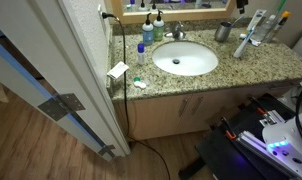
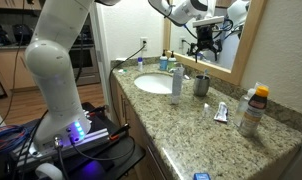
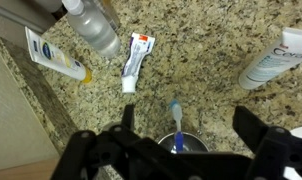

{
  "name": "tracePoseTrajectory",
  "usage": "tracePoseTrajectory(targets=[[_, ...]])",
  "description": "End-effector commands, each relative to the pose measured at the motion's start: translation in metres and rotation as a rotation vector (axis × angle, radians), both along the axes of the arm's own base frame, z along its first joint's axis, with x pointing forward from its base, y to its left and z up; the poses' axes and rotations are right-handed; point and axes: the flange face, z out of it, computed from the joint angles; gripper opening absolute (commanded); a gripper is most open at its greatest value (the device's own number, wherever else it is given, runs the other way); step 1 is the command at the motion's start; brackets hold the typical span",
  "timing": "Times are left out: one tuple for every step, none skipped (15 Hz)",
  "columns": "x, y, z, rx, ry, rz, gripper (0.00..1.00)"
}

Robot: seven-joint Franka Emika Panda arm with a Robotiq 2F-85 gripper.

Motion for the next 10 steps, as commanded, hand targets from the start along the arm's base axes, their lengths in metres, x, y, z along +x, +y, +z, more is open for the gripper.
tracePoseTrajectory(targets=[[0.001, -0.001, 0.0, -0.003, 0.005, -0.002, 1.0], [0.001, -0.001, 0.001, -0.004, 0.005, -0.003, 1.0], [0.003, 0.001, -0.013, -0.019, 0.033, 0.019, 1.0], [0.003, 0.002, -0.025, -0.021, 0.059, 0.023, 1.0], [0.004, 0.002, -0.034, -0.002, 0.069, 0.016, 1.0], [0.005, 0.002, -0.042, 0.02, 0.08, 0.016, 1.0], [0.006, 0.0, -0.05, 0.03, 0.085, 0.003, 1.0], [0.007, -0.002, -0.057, 0.047, 0.088, -0.003, 1.0], [0.008, -0.006, -0.062, 0.063, 0.091, -0.015, 1.0], [0.008, -0.009, -0.067, 0.076, 0.087, -0.036, 1.0]])
